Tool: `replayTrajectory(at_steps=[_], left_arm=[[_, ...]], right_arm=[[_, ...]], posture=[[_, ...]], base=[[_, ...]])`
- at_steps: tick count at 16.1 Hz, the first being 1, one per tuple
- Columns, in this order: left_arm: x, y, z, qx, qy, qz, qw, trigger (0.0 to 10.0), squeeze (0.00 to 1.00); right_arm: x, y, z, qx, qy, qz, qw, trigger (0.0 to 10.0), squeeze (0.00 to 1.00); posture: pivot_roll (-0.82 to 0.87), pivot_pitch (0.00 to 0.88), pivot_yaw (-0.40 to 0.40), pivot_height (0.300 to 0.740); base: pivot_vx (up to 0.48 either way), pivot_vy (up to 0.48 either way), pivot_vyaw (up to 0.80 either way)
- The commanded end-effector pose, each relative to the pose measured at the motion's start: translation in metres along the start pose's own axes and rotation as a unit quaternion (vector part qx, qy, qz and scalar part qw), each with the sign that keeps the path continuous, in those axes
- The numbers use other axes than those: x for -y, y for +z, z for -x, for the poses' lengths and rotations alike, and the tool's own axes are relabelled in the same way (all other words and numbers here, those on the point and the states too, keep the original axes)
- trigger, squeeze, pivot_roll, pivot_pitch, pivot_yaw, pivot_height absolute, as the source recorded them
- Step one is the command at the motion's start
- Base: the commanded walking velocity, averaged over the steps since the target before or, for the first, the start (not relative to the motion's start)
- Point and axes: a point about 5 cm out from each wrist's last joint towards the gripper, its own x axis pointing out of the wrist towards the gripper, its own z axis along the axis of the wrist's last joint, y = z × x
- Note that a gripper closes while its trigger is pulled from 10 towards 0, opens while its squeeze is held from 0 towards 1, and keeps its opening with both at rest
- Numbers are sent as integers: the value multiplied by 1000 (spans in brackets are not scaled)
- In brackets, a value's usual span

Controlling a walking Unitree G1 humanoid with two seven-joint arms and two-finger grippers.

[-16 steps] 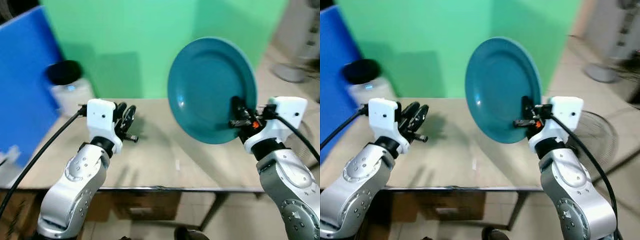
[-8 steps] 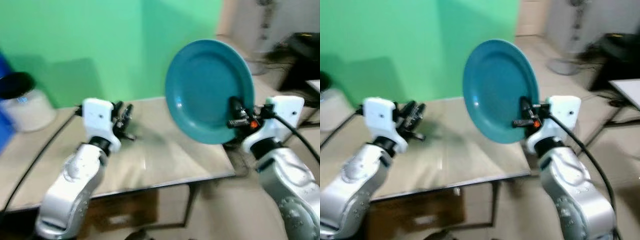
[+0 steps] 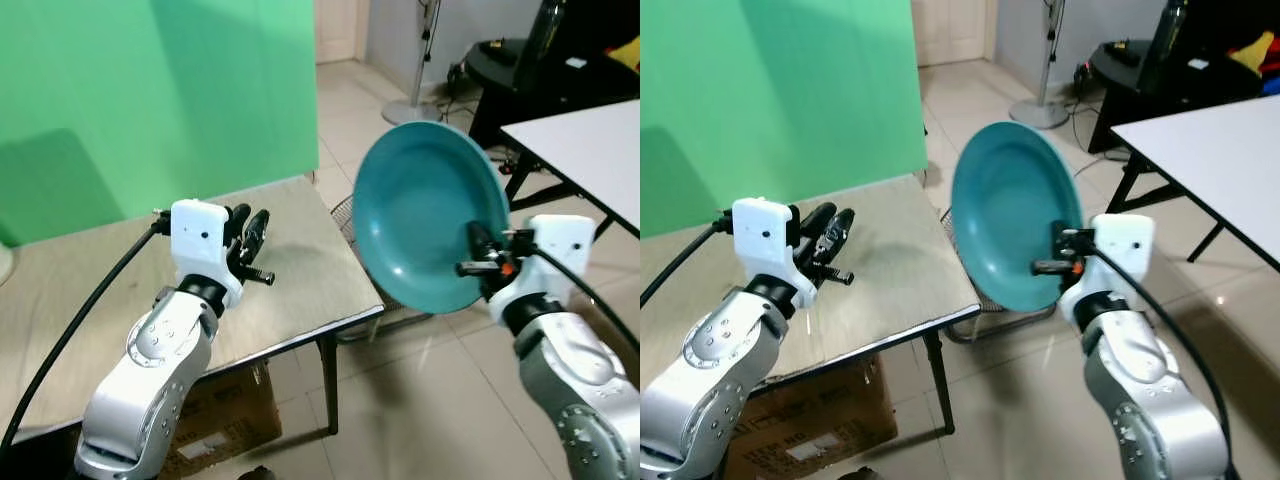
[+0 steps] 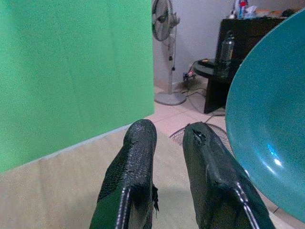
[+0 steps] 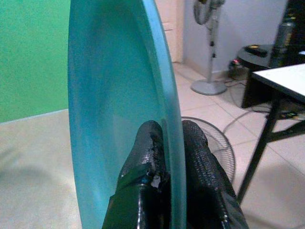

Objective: Setting the table

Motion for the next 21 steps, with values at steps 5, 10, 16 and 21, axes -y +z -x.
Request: replayTrajectory(at_steps=[5,10,16,21], left_arm=[[-2,0,1,-2,8,-2,1000,10000,0],[-4,0,3,-2,10,-6,1000,10000,0],[-4,1,0,4,3,-20,1000,10000,0],[-5,2,-1,4,5,-20,1000,10000,0]], right_arm=[[-5,8,2,19,12,-10,1000,10000,0],[-7,8,2,20,14,-10,1000,10000,0],[-8,8,2,19,13,-15,1000,10000,0],[-12,6,4,13,24,-7,1000,10000,0]], posture=[[99,0,33,740],[103,0,32,740],[102,0,34,740],[96,0,41,740]], base=[[0,0,-160],[0,0,-800],[0,0,-800],[0,-217,-160]])
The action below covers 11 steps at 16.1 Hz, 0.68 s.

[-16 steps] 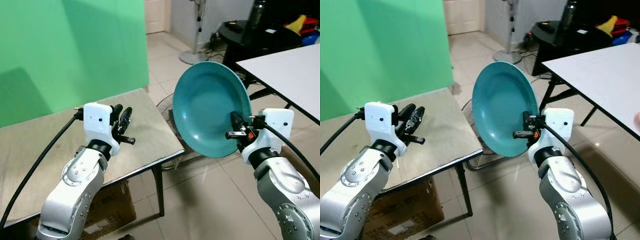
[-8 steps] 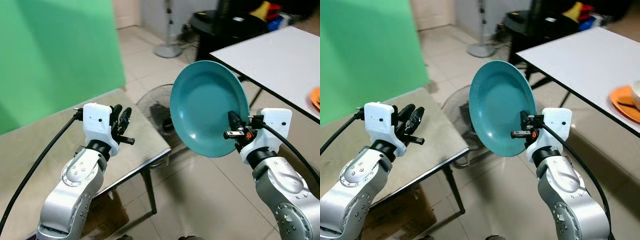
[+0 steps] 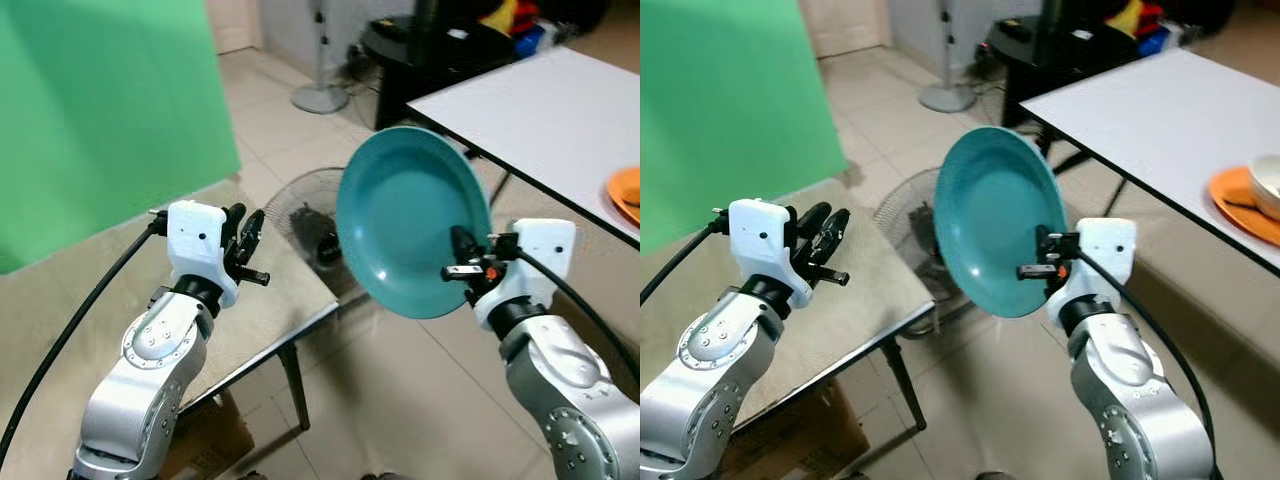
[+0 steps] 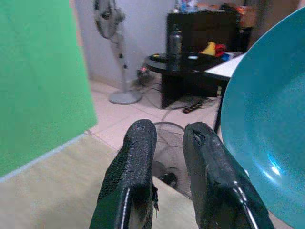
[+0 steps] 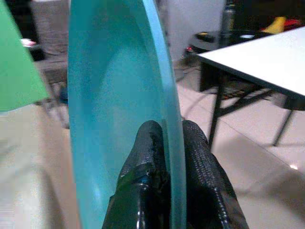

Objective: Setting the table

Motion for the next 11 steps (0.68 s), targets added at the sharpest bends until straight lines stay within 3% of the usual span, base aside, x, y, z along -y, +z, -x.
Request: replayTrajectory(at_steps=[1,4,11], left_arm=[[1,-1,-1,-2,-3,0,1000,10000,0],[1,-1,-2,-3,-4,-2,1000,10000,0],[1,-2,-3,-3,-7,-5,1000,10000,0]], right_arm=[[0,8,4,18,1,4,1000,10000,0],[0,7,5,14,2,0,1000,10000,0],[-1,7,5,13,1,-1,1000,10000,0]], posture=[[96,0,41,740],[94,0,41,740],[89,0,43,740]], base=[[0,-274,0],[0,-275,-317],[0,-276,-609]])
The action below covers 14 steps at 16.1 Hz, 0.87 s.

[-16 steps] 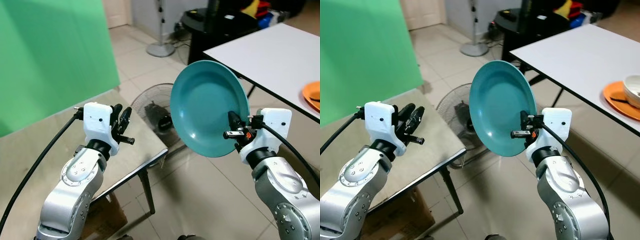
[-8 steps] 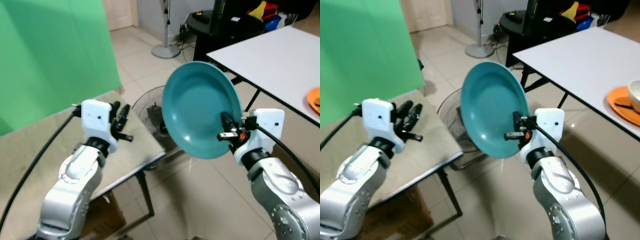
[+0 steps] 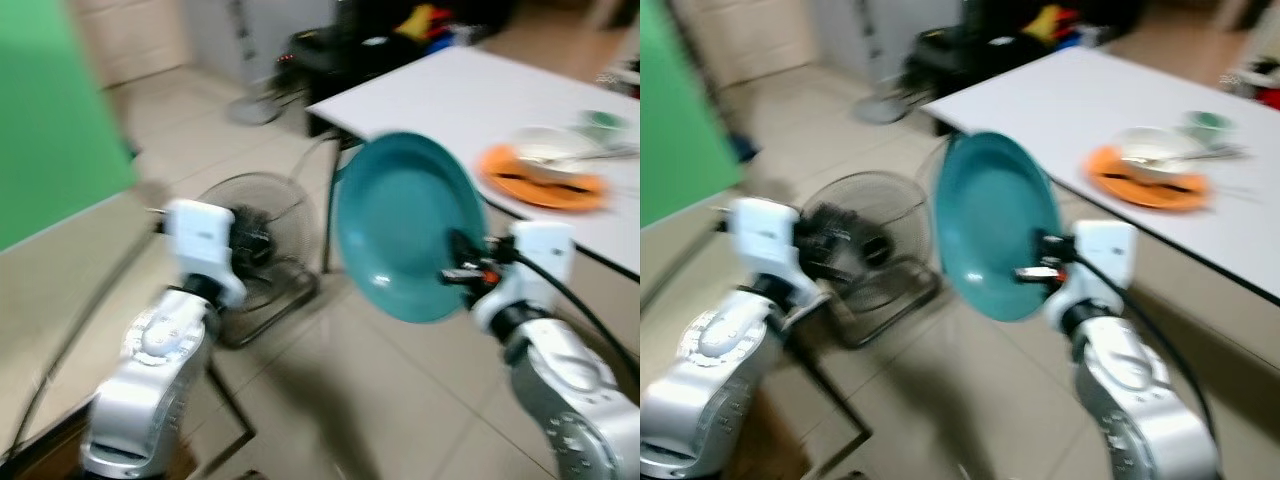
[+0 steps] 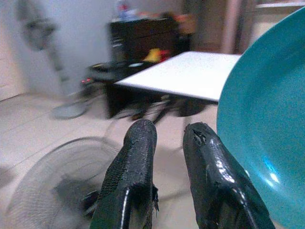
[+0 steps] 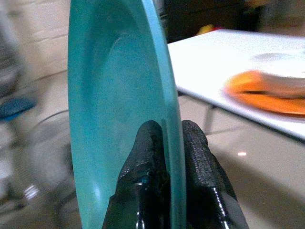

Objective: Setting the table

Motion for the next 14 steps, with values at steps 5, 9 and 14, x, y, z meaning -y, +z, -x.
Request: replayTrajectory(at_steps=[5,9,14], left_arm=[[-8,1,1,0,8,-13,1000,10000,0],[-7,1,0,1,5,-15,1000,10000,0],[-7,2,-1,3,9,6,1000,10000,0]], right_arm=[[-8,9,1,22,14,-6,1000,10000,0],[-8,9,1,23,11,-9,1000,10000,0],[-6,8,1,21,0,-23,1000,10000,0]], posture=[[85,0,52,740],[85,0,57,740],[83,0,59,740]], base=[[0,-277,-610],[0,-276,-606],[0,-53,-460]])
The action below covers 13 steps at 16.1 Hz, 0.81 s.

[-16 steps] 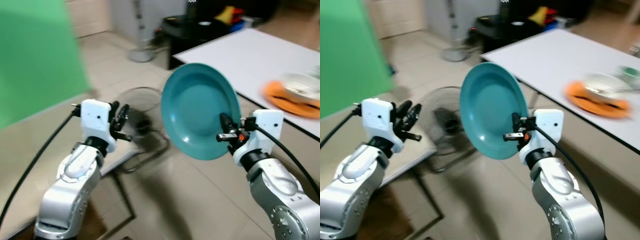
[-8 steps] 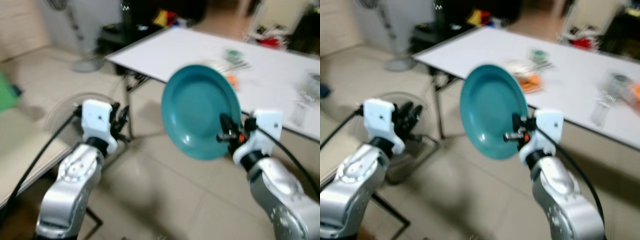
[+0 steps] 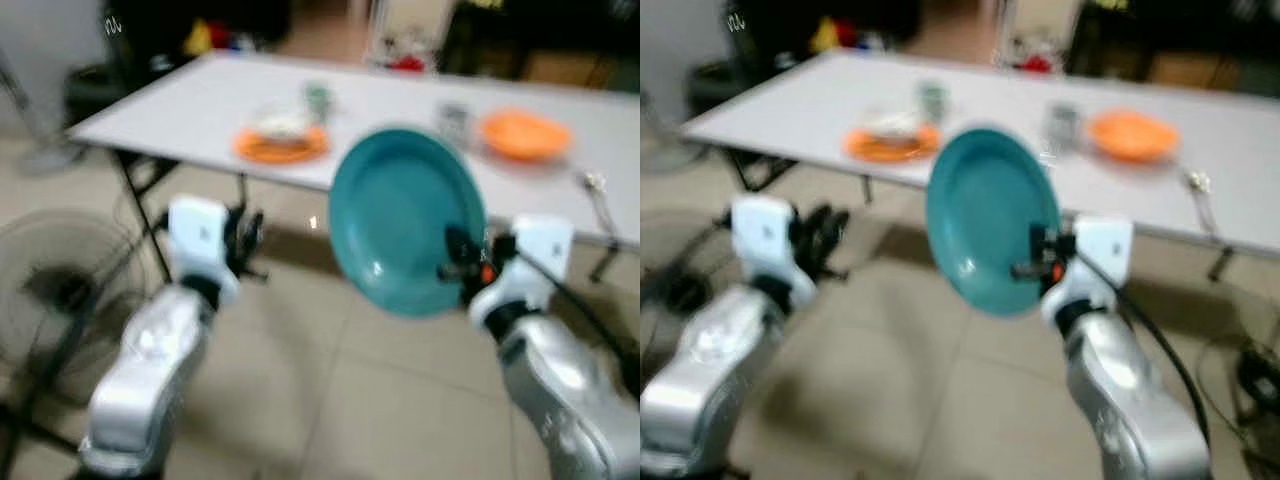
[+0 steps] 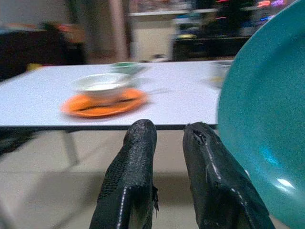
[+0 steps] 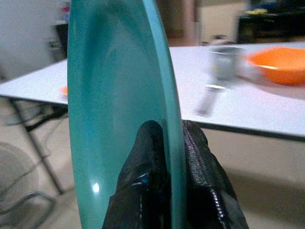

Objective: Setting the table

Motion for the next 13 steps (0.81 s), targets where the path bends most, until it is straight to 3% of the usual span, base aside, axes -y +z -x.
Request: replayTrajectory(at_steps=[1,3,5,8,13], left_arm=[[-5,5,1,7,9,-5,1000,10000,0],[-3,2,-1,2,-1,-6,1000,10000,0],[-1,3,-1,8,-10,1,1000,10000,0],[2,3,0,9,-25,1,1000,10000,0],[5,0,4,4,-42,1,999,10000,0]], right_arm=[[1,6,1,10,-4,-9,1000,10000,0],[4,1,0,-11,-14,-25,1000,10000,0],[8,-1,0,-24,-13,-10,1000,10000,0],[6,1,0,-17,-9,-31,999,10000,0],[9,2,0,-12,-13,-93,996,10000,0]], posture=[[83,0,59,740],[75,0,62,740],[71,0,64,740],[69,0,63,740],[67,0,64,740]], base=[[0,0,0],[0,0,0],[0,0,0],[285,0,0],[305,0,-800]])
